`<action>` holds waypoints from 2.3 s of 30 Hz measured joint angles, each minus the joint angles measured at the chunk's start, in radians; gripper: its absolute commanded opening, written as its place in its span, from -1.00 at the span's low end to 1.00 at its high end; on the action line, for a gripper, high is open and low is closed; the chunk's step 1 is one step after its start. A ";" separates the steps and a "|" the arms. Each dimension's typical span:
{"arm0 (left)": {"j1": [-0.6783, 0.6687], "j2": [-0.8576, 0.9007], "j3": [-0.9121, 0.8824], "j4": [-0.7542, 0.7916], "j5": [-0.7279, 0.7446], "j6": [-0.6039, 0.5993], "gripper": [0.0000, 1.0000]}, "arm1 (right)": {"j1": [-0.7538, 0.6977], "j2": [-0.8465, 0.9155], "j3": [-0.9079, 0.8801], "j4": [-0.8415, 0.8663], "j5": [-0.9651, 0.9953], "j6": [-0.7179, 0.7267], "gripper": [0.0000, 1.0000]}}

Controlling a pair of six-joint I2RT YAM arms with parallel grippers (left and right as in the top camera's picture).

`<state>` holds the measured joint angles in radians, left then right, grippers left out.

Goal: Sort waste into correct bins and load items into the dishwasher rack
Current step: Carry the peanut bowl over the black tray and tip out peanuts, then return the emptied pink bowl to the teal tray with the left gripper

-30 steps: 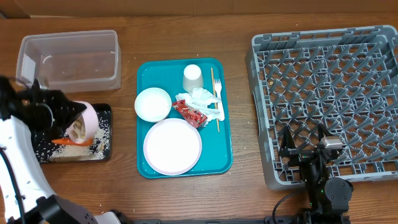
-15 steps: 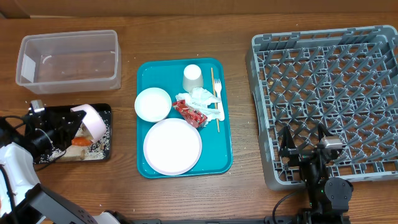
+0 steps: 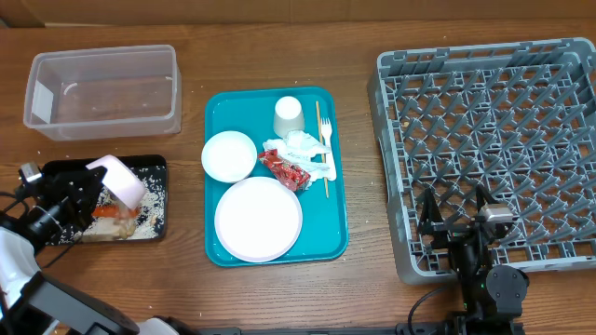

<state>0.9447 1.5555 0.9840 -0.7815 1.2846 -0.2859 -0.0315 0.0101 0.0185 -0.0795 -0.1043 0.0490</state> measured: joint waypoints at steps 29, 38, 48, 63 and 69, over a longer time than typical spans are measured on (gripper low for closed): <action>0.117 0.141 -0.005 -0.071 0.249 0.179 -0.92 | 0.000 0.000 0.000 0.000 0.000 0.000 1.00; 0.115 0.106 -0.010 -0.140 0.263 0.305 -0.92 | 0.000 0.000 0.000 0.000 0.001 0.000 1.00; -0.066 -0.307 0.098 -0.231 0.032 0.318 -0.92 | 0.000 0.000 0.000 0.000 0.000 0.000 1.00; -0.866 -0.439 0.119 0.114 -0.677 0.062 -0.92 | 0.000 0.000 0.000 0.000 0.000 0.000 1.00; -1.154 -0.242 0.119 0.316 -1.080 0.023 -0.92 | 0.000 0.000 0.000 -0.001 0.000 0.000 1.00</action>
<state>-0.2092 1.3136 1.1027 -0.4656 0.2047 -0.2626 -0.0311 0.0105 0.0185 -0.0807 -0.1040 0.0494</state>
